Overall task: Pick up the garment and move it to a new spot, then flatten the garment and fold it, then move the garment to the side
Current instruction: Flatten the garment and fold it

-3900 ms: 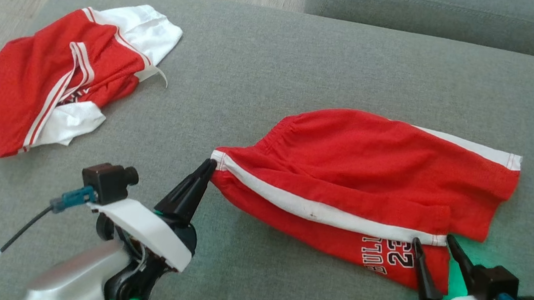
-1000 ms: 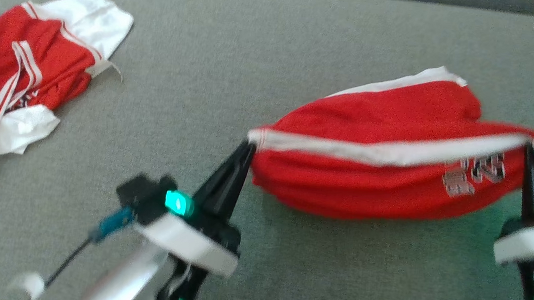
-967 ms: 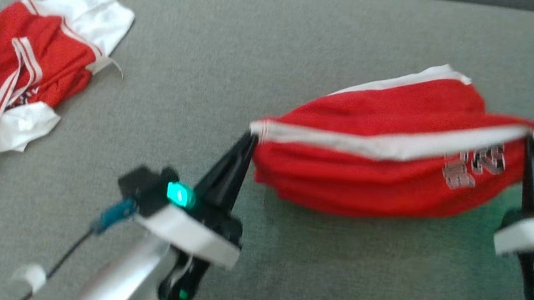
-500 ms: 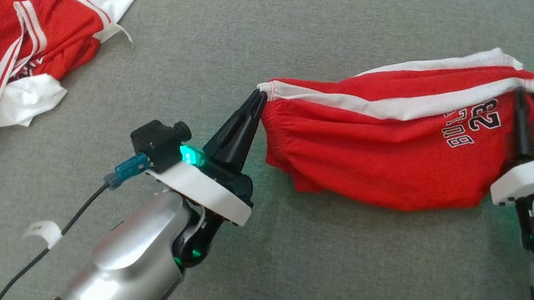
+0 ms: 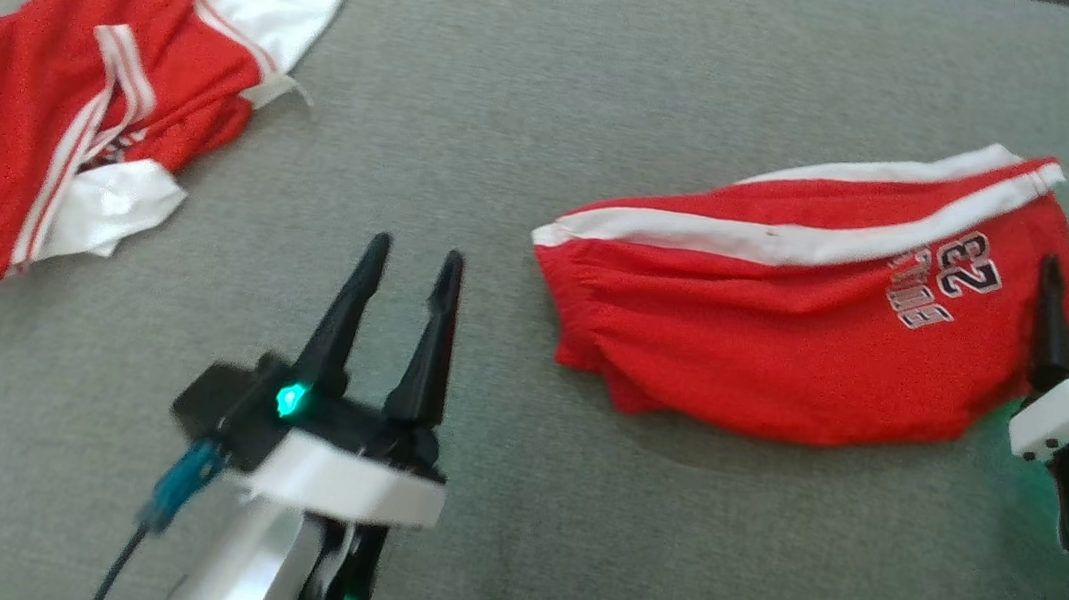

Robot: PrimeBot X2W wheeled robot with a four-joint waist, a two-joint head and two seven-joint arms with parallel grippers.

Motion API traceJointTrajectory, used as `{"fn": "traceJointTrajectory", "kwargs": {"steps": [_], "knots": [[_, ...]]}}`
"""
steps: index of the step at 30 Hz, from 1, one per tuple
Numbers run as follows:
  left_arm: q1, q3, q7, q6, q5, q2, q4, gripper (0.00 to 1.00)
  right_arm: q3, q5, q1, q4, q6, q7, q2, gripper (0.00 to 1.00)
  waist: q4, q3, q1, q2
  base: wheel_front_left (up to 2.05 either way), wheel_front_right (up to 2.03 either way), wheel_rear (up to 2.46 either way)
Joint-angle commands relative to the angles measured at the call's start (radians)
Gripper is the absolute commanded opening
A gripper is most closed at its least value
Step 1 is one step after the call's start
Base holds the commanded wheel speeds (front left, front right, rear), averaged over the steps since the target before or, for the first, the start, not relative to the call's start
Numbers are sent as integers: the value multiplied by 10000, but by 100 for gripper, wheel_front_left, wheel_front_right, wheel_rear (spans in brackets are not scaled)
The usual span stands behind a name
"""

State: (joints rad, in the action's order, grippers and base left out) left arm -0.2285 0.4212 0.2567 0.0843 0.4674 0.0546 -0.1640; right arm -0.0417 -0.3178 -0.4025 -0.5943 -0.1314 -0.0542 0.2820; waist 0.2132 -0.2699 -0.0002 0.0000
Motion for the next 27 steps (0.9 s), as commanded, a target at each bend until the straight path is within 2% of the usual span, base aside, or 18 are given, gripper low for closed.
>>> {"fn": "traceJointTrajectory", "kwargs": {"steps": [1,5,8,13,14,15,16,21,27], "knots": [[43,-487,51,-108,-300,11,607,100,146,-172,-267,96,7,180,69,100,270,149,2,0,0,0,0],[822,-563,51,-348,-1152,-33,1464,100,-84,-715,-407,-845,7,1006,192,100,768,403,2,0,0,0,0],[1195,-381,51,-493,-1535,-38,1906,100,-435,-836,-471,-1559,7,1239,364,100,1100,584,2,0,0,0,0],[1554,-291,51,-636,-1695,-41,2174,100,-686,-1154,-612,-2513,7,1513,223,100,1417,814,2,0,0,0,0],[1594,-315,51,-645,-1697,-41,2176,100,-570,-1329,-612,-2589,7,1678,132,66,1427,860,2,0,0,0,0],[1594,-315,51,-645,-1697,-41,2176,100,-570,-1329,-612,-2589,7,1678,132,66,1427,860,2,0,0,0,0],[1630,-347,51,-651,-1691,-41,2175,100,-453,-1506,-605,-2614,7,1792,71,0,1414,904,2,0,0,0,0],[1769,-611,51,-683,-1729,-42,2250,100,-131,-1985,-552,-2472,7,1418,89,0,1009,1099,2,0,0,0,0],[1841,-787,51,-474,-1984,-42,2139,100,-64,-2021,-552,-2488,7,936,564,0,109,1287,2,0,0,0,0]]}}
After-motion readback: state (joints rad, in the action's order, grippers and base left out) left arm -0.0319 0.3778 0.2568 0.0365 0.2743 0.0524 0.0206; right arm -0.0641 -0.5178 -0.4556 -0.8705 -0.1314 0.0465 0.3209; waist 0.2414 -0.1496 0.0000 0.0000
